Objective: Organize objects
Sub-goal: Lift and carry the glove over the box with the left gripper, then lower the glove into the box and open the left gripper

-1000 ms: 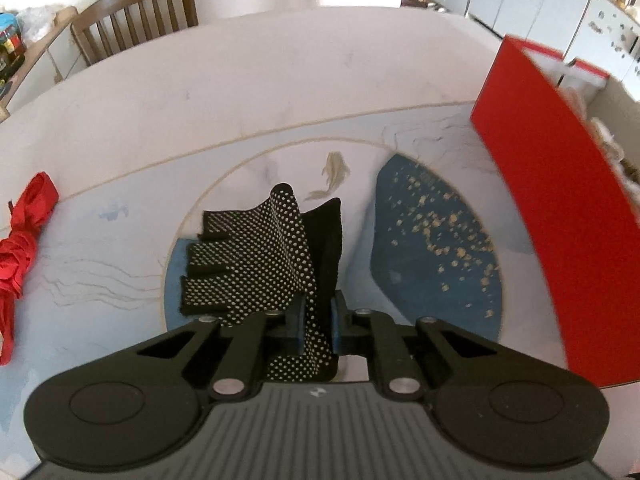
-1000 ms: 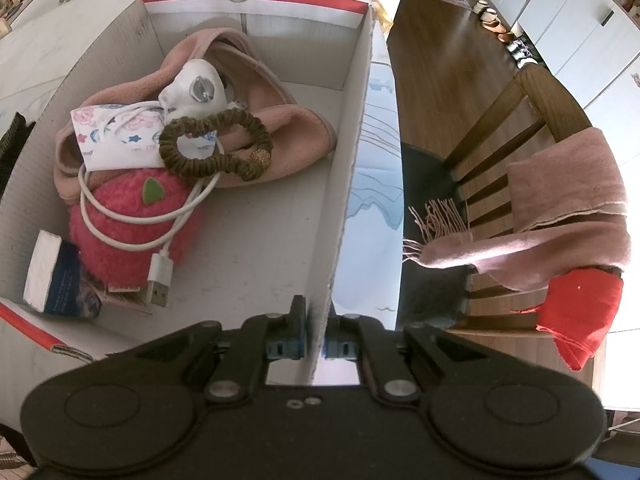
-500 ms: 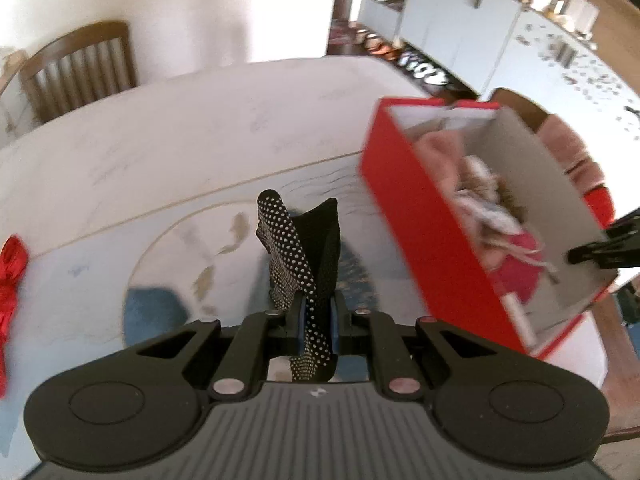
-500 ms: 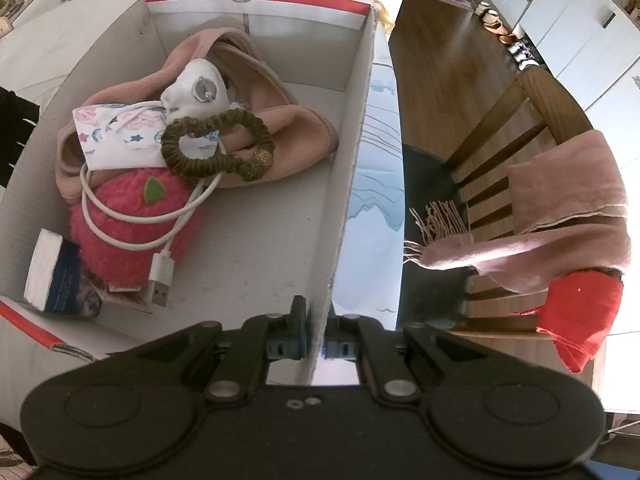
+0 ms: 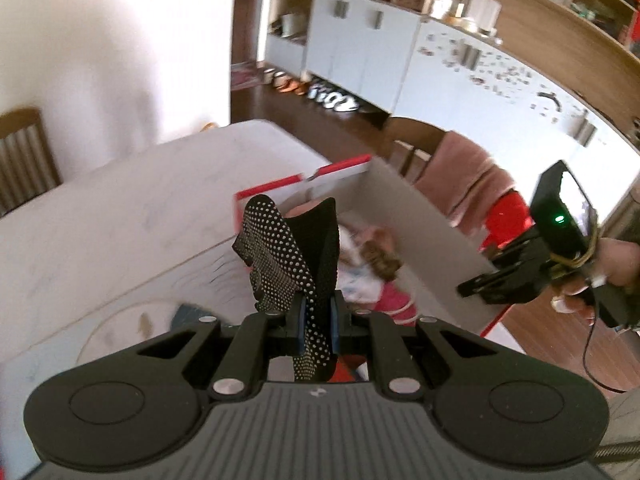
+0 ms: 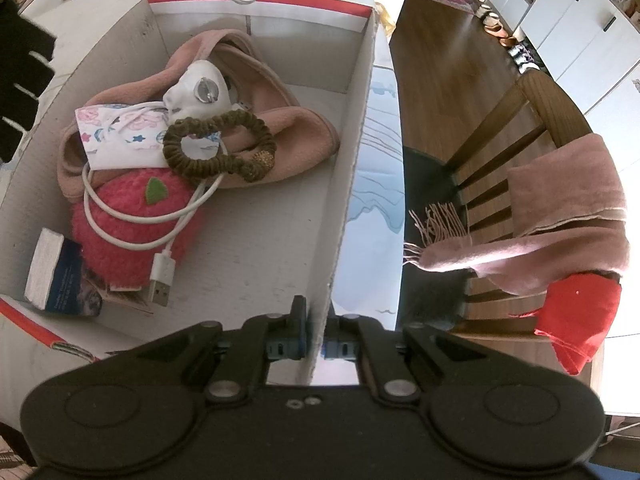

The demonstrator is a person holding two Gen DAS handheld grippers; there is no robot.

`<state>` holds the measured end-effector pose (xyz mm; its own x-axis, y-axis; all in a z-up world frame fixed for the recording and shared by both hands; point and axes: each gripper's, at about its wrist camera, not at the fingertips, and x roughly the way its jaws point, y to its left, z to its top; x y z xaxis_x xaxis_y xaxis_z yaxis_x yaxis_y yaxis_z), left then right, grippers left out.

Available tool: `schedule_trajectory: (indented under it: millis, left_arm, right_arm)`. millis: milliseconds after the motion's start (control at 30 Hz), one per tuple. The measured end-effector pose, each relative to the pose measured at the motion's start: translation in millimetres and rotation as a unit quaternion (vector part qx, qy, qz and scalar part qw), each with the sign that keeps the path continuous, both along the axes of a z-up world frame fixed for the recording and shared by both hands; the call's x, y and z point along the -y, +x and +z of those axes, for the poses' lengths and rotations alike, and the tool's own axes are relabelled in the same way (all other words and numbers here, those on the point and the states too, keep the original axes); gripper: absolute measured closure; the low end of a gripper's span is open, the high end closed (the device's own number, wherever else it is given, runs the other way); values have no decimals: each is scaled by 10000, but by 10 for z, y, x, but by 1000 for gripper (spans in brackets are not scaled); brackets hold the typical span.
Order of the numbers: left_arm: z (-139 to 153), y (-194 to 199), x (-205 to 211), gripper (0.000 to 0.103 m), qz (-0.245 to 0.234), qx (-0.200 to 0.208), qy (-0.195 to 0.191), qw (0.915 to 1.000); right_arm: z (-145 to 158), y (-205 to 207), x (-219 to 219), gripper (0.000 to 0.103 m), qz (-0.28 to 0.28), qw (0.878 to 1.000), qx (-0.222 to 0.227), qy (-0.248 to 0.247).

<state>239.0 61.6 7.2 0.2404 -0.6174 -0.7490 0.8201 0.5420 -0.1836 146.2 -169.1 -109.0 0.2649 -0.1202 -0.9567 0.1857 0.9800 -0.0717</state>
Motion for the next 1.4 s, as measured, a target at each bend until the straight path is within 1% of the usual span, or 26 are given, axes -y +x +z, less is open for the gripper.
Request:
schedule_trajectory:
  millis: [200,300,467,800,1000,1167,1300,1400]
  left_arm:
    - [5,-170,403,92,-589,217,56,9980]
    - [-52,-264,616,92,-884,329,147,9954]
    - [-227,-356,956,92,-1162,380,330,9920]
    - [-536,-509,1347,92,-1537,339,566,9859]
    - [-711,-538,1499,92,-1668,184,733,9831]
    - [-875,-496,1559,92,-1694,-57,886,9815]
    - [-949,-476,1561,92,-1699,-226,880,9813]
    - [-969,-479,1556,91,-1705,-239,882,9811]
  right_arm:
    - [8,-11,-6,99,14,10000,7,-6]
    - [10,-13,-6,99,15,10000,8,-5]
    - [9,-11,-9,99,19,10000,8,-7]
    - [1,-11,-2,99,18,10000,20,23]
    - [3,-15,-5,99,16,10000,28,32]
    - [-5,-21,1,99,26,10000,36,45]
    - [-8,-20,0,99,22,10000,35,53]
    - [-11,-17,-4,99,30,10000,31,48]
